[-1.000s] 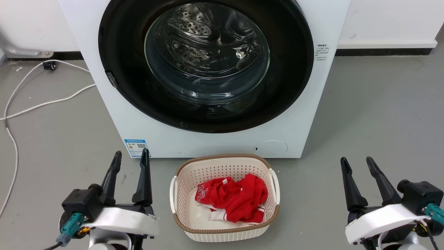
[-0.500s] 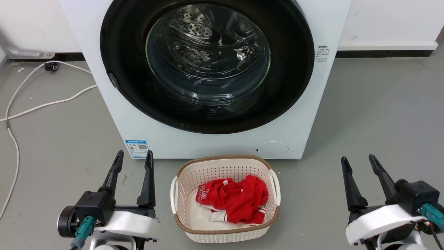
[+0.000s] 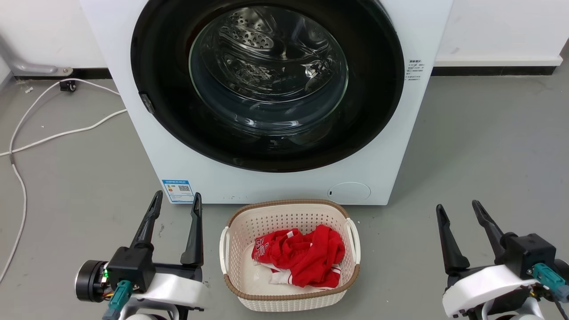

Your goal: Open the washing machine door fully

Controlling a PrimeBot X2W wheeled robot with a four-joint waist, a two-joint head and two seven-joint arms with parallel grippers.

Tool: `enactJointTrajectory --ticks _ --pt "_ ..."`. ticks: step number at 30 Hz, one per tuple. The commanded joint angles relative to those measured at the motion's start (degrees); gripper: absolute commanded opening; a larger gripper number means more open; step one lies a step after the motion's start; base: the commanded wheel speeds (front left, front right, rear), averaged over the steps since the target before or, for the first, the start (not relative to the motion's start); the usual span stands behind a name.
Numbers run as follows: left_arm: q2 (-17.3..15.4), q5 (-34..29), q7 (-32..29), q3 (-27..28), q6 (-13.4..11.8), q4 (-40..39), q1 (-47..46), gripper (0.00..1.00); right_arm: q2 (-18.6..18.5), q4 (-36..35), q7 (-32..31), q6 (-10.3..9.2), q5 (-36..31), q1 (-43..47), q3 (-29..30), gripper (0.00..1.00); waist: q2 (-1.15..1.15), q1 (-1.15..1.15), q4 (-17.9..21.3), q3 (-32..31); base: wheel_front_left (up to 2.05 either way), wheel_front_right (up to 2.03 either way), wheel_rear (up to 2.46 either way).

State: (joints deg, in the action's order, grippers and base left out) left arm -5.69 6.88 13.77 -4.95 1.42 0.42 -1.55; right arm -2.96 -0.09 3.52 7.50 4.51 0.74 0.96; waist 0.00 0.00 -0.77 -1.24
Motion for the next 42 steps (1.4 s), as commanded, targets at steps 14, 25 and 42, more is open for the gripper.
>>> enactJointTrajectory --ticks 14,25,42 --pt "1.3 -2.4 1.4 1.2 1.0 0.2 1.4 1.00 0.2 1.1 1.0 -0.02 -1.8 0.6 0.0 1.00 0.00 0.00 -0.3 -0.3 0.00 0.00 0.00" --pt "1.8 -2.4 1.4 2.3 1.8 0.9 1.4 1.00 0.2 1.8 1.2 -0.02 -0.7 0.0 -0.1 1.00 0.00 0.00 -0.2 -0.1 0.00 0.00 0.00" --pt "2.3 -3.1 1.4 2.7 2.5 1.4 1.3 1.00 0.2 2.8 1.3 -0.02 2.2 -0.5 -0.5 0.00 0.00 0.00 -0.3 0.2 0.00 0.00 0.00"
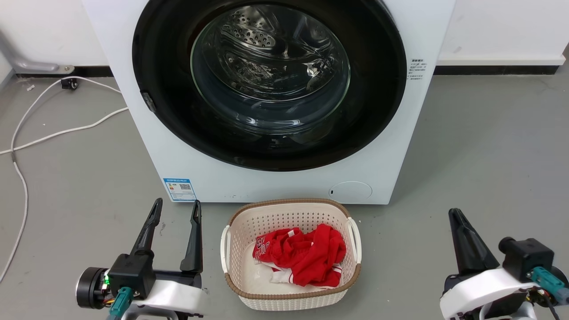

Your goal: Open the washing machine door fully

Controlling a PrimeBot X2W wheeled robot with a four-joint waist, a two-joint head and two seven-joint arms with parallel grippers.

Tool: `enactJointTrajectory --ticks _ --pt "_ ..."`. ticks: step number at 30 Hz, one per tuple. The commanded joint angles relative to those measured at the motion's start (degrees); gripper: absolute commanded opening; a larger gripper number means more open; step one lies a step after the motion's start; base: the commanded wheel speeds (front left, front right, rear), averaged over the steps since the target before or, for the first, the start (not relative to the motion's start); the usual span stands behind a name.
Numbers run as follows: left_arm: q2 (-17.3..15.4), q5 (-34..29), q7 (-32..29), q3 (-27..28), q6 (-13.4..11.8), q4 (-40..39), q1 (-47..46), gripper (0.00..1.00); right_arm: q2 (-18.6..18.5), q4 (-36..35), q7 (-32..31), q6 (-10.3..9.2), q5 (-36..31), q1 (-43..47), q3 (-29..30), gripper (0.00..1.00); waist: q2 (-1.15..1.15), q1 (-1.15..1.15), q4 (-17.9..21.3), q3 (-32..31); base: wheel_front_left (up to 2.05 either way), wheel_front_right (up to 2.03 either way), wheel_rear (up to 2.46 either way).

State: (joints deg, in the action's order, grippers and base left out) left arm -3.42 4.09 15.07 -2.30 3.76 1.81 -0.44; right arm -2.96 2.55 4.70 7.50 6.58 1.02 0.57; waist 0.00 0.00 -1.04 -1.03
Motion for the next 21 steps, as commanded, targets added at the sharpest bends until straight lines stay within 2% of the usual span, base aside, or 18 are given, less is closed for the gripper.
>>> enactJointTrajectory --ticks 1,4,7,15,19,21 --pt "0.1 -0.3 0.2 0.1 0.2 0.1 0.2 1.00 0.2 0.1 0.3 -0.02 0.9 -0.9 0.0 0.00 0.00 0.00 0.0 0.0 0.00 0.00 0.00" --pt "0.1 -0.3 0.2 0.2 0.2 0.0 0.1 1.00 0.2 0.3 1.0 -0.02 4.8 -1.2 0.2 0.00 0.00 0.00 -0.1 0.1 0.00 0.00 0.00" --pt "0.2 -0.2 0.2 0.3 0.1 0.0 0.1 1.00 0.2 1.4 2.5 -0.02 18.4 -1.6 -0.2 0.00 0.00 0.00 -0.1 0.1 0.00 0.00 0.00" --pt "0.3 0.0 0.2 0.8 -0.3 -0.1 -0.4 1.00 0.1 4.6 8.2 -0.02 60.1 -7.4 -0.7 0.00 0.00 0.00 0.3 0.6 0.00 0.00 0.00" --pt "0.4 0.3 0.2 1.2 -0.5 -0.6 -1.1 1.00 0.1 7.3 8.9 -0.02 72.1 -12.8 1.0 0.00 0.00 0.00 0.6 1.7 0.00 0.00 0.00" --pt "0.4 0.5 0.2 1.3 -0.6 -1.0 -1.6 1.00 0.1 9.0 8.5 -0.02 76.0 -16.6 2.2 0.00 0.00 0.00 0.7 2.9 0.00 0.00 0.00"
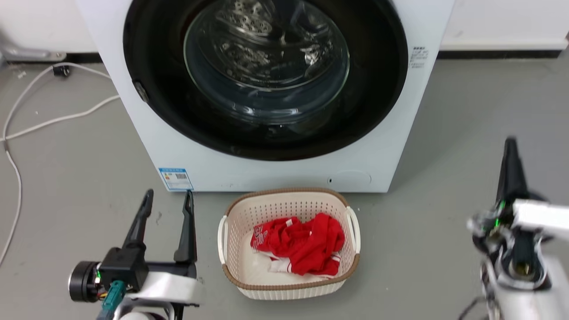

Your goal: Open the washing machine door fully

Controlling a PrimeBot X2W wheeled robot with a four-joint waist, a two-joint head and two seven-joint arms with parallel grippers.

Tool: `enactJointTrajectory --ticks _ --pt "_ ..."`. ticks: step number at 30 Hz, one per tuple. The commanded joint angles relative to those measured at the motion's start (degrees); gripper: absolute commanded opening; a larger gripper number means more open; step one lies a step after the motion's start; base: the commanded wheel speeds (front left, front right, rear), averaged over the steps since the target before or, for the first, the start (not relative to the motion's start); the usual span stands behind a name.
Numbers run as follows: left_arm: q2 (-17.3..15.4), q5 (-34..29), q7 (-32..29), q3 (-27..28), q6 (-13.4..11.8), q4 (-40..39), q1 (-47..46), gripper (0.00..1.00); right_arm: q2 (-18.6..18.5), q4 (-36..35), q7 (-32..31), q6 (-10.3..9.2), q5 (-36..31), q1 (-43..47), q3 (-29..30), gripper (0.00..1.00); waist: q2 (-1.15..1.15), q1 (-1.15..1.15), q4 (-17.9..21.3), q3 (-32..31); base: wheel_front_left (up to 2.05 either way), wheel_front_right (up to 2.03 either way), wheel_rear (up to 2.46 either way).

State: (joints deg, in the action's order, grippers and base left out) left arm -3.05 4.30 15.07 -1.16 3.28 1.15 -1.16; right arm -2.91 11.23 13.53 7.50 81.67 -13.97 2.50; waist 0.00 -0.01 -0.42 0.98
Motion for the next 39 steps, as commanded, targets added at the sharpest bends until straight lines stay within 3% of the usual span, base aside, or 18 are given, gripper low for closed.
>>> enactJointTrajectory --ticks 1,6,13,24,33,39 --pt "0.1 0.3 0.2 0.2 -0.2 -0.4 -1.2 1.00 0.1 1.3 -0.7 -0.01 3.3 -3.4 0.8 0.00 0.00 0.01 0.2 1.5 0.00 0.00 0.00" --pt "0.1 0.3 0.2 -0.2 0.1 -1.1 -4.3 1.00 -1.9 9.4 -5.1 -0.02 11.0 -16.6 4.3 0.00 0.00 0.01 -0.3 6.3 0.00 0.00 0.00" --pt "0.1 0.4 0.2 -0.7 0.3 -1.5 -8.0 1.00 -8.0 21.7 -10.7 -0.01 12.3 -32.2 2.9 0.00 0.00 0.01 -1.9 11.4 0.00 0.00 0.00" --pt "0.2 0.6 0.2 -3.1 0.0 -3.4 -12.4 1.00 -15.9 40.3 -24.1 -0.01 6.3 -54.6 -6.5 0.00 0.00 0.01 -4.7 17.2 0.00 0.00 0.00" --pt "0.2 1.7 0.2 -4.8 -0.8 -3.8 -14.7 1.00 -16.6 52.9 -32.1 -0.02 0.1 -67.3 -12.7 0.00 0.00 0.01 -6.7 21.1 0.00 0.00 0.00" --pt "0.2 2.3 0.2 -5.3 -1.3 -4.3 -15.9 1.00 -16.7 57.9 -33.2 -0.01 -3.1 -72.3 -15.2 0.00 0.00 0.01 -7.5 23.2 0.00 0.00 0.00"
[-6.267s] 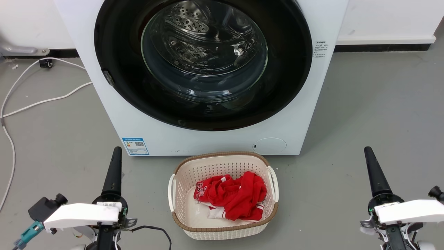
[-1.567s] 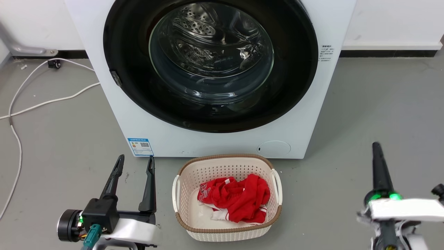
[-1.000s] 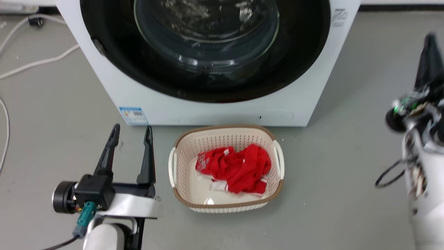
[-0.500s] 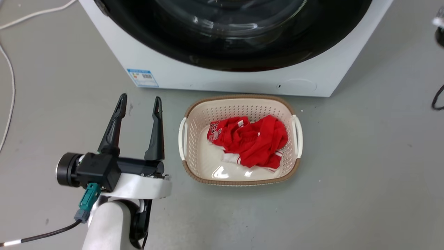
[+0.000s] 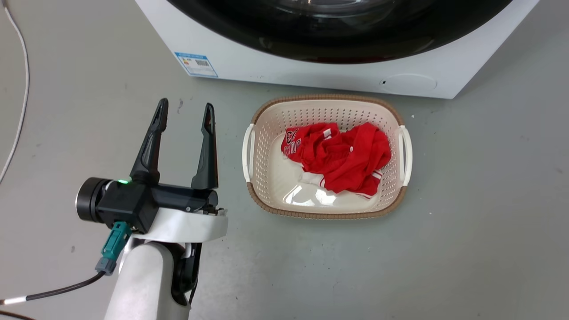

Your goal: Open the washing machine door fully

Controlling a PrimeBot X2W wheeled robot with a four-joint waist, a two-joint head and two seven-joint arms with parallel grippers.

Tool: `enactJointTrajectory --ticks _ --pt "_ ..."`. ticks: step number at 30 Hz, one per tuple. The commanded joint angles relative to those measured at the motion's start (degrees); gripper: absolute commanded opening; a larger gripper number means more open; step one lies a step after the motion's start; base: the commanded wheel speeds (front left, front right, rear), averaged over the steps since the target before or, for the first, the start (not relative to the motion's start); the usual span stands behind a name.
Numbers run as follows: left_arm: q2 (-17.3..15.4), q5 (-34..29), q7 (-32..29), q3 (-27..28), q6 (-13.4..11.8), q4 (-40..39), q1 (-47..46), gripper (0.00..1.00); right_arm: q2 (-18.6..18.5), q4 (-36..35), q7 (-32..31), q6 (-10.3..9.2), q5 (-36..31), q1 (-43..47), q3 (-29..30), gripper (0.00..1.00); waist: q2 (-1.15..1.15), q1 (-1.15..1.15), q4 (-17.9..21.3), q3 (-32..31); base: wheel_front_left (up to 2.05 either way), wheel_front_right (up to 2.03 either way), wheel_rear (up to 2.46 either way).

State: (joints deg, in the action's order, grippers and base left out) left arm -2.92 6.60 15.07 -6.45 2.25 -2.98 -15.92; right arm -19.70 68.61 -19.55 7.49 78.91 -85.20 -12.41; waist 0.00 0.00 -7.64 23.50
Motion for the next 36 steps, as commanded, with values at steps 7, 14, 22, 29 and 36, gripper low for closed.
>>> enactJointTrajectory --ticks 7,14,22,29,36 --pt "0.1 0.2 0.2 -0.7 -0.6 -0.2 -2.1 1.00 0.8 3.8 -1.8 -0.02 -1.9 -4.4 -1.3 0.00 0.00 0.00 -0.8 2.2 0.00 0.00 0.00" --pt "0.0 0.4 0.2 -1.3 -0.8 0.2 -2.4 1.00 1.4 4.8 -8.8 0.00 -1.1 -4.5 -1.1 0.00 0.00 0.00 -1.0 2.5 0.00 0.00 0.00" --pt "0.0 0.5 0.2 -1.0 -1.1 1.0 -1.2 1.00 2.3 3.4 -19.4 -0.01 0.6 -0.9 -1.3 0.00 0.00 0.00 -0.2 0.3 0.00 0.00 0.00" --pt "0.0 0.5 0.2 0.1 -1.0 1.5 0.3 1.00 2.9 -2.9 -26.4 -0.01 2.7 5.7 -1.3 0.00 0.00 0.00 1.2 -3.3 0.00 0.00 0.00" --pt "0.0 -0.2 0.2 1.2 -0.4 2.3 3.0 1.00 5.0 -9.4 -30.9 0.00 4.7 14.7 -1.5 0.00 0.00 0.00 2.3 -8.3 0.00 0.00 0.00"
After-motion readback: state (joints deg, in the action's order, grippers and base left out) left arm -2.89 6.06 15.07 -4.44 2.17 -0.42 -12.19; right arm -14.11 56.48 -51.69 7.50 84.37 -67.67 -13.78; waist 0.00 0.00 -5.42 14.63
